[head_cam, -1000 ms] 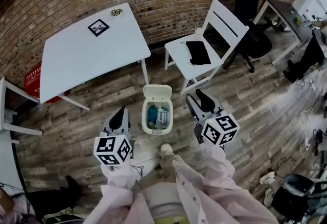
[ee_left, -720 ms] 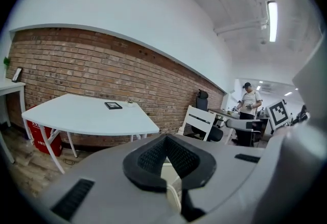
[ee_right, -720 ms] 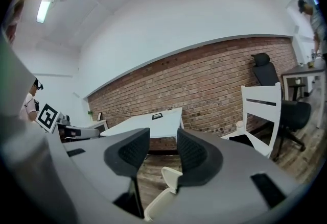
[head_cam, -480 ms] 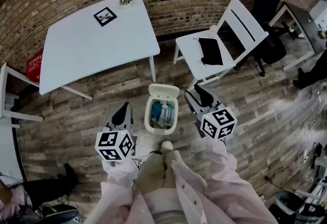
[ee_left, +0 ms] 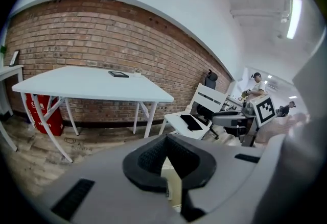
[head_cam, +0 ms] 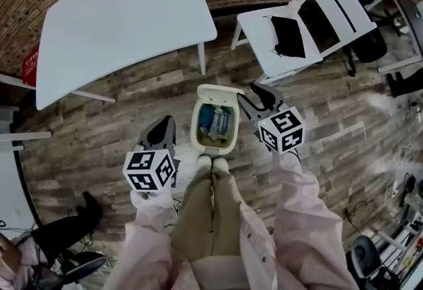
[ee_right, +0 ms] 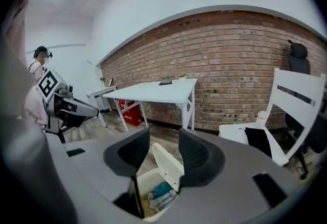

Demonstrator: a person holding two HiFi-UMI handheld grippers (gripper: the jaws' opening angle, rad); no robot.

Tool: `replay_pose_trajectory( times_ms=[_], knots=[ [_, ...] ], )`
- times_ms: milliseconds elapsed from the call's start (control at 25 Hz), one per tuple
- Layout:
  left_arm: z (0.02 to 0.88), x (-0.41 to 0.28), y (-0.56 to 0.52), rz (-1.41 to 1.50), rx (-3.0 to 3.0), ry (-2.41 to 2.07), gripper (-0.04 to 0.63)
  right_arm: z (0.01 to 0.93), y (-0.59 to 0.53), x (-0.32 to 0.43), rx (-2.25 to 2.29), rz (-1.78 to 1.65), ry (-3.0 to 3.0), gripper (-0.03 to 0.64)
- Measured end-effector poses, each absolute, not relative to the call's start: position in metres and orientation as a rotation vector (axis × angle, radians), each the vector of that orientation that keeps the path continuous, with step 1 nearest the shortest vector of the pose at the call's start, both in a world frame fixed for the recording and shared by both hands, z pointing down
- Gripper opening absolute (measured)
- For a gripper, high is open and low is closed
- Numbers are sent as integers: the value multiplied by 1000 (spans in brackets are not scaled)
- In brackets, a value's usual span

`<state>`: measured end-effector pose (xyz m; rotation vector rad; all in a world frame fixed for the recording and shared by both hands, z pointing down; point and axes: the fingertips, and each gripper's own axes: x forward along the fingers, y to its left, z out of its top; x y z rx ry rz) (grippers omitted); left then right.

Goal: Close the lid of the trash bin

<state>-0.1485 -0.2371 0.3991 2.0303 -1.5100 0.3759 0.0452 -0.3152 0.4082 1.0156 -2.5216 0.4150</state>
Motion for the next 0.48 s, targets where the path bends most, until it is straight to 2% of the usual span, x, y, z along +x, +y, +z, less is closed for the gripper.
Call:
replay_pose_trajectory(
  times_ms=[480],
  knots=[
    [489, -135, -255, 450, 1995, -1383, -8, 514, -336, 28, 767, 192, -2326, 161]
  ],
)
